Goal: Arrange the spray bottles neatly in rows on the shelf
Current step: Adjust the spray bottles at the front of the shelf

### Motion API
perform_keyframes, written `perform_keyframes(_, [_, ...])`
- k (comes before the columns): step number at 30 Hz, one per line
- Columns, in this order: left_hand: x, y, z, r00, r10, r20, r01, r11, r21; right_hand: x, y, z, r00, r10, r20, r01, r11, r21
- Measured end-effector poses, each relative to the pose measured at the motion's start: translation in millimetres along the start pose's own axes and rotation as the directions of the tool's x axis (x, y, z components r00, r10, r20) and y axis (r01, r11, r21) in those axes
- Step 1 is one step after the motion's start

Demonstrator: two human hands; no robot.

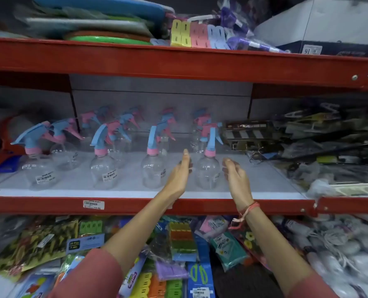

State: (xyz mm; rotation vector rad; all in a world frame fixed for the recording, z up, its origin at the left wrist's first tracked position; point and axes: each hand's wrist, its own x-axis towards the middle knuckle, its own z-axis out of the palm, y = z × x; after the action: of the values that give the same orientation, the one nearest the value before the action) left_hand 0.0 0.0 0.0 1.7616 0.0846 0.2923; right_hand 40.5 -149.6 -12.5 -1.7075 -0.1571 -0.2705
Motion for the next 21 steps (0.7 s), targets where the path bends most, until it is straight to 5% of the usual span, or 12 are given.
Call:
perform_keyframes(4, [-1, 7, 6, 0.998, -0.050, 0.049, 0.051, 0.999, -0.015, 7, -1, -5, 0.985, 0.118, 0.127, -0.140, 0.974, 0.180])
perform_keyframes(21, [-42, 3, 1, 0.995, -0.044, 0.093, 0.046, 0.999, -0.013, -18, 8, -32, 0.979, 0.013, 0.206, -0.047, 0.987, 0.157])
